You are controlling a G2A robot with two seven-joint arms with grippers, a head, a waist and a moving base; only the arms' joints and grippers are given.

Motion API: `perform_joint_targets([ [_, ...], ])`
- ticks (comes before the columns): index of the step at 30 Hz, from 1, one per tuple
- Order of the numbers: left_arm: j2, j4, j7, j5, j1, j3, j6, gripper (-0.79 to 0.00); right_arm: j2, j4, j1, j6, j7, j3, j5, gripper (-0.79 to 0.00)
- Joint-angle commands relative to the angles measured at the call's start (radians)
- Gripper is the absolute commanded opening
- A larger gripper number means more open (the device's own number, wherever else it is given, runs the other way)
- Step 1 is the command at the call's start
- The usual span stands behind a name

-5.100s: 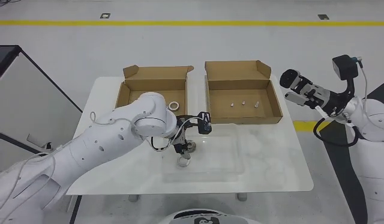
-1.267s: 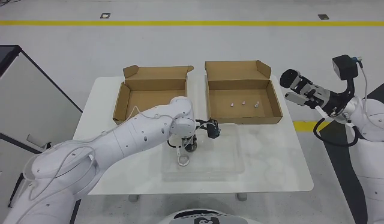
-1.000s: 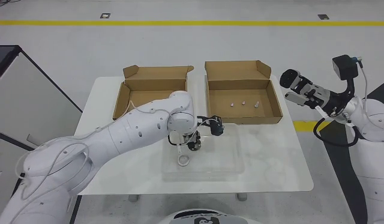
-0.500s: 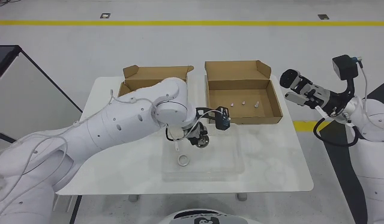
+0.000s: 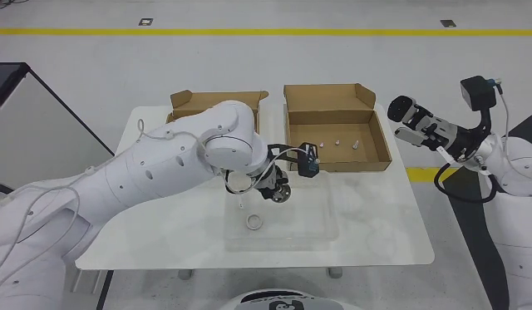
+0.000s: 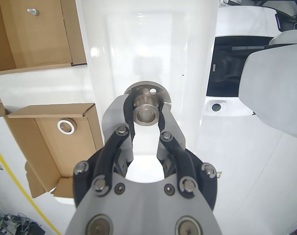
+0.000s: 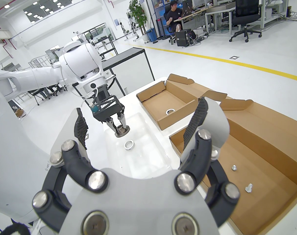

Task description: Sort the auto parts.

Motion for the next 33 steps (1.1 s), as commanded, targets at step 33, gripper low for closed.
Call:
perform_joint_targets([
  [33,0.168,-0.009,0.565,-0.664,0.419,-0.604,-0.393,-0.785,0.0,0.0,0.0,0.0,0.0,0.0,0.0,0.0],
])
